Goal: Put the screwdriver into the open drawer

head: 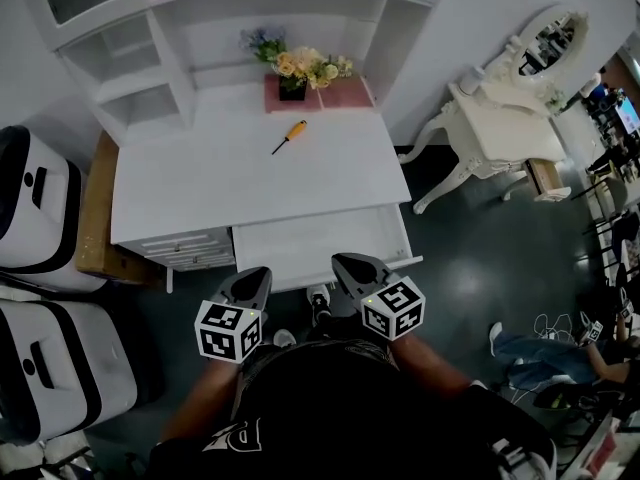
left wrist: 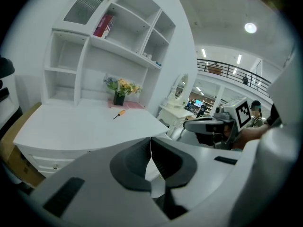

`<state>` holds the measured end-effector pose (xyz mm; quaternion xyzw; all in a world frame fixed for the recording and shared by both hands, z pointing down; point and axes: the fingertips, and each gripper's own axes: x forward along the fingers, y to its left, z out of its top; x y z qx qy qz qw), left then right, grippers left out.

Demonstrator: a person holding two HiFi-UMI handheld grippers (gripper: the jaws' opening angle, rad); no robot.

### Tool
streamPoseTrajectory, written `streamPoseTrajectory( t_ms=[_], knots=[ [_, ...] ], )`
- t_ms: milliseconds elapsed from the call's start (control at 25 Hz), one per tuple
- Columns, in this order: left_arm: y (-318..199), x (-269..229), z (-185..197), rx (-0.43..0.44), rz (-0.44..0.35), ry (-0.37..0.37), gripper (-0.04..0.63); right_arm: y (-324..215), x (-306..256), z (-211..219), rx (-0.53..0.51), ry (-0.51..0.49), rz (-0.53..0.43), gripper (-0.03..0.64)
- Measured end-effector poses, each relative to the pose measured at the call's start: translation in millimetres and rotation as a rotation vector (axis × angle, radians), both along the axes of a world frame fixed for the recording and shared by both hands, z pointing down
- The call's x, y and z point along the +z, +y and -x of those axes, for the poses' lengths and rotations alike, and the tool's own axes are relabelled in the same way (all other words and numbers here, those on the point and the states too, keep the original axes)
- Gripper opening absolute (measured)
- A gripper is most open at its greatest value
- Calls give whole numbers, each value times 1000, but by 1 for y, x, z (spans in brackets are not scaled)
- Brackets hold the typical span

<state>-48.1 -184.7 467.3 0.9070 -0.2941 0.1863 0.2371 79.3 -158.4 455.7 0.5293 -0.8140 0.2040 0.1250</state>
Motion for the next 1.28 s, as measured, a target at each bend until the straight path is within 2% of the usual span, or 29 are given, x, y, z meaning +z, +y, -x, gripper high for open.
streamPoseTrajectory(
  t_ms=[320,560,680,920,1280],
  knots=[
    [-29,9,-13,-42,13,-55,15,-61,2,-33,-74,105,-17,10],
    [-51,15,-19,-97,26,-84,15,-106,25,-57,-106,98,39,11],
    [-60,22,-21,-120,42,-106,15,-126,40,-69,-127,129,65,11],
    [-77,31,-20,-186,66,-141,15,-168,63,-81,-245,292,82,12],
    [-94,51,-17,-281,134,-181,15,-240,87,-86,-436,535,32,48]
  ],
)
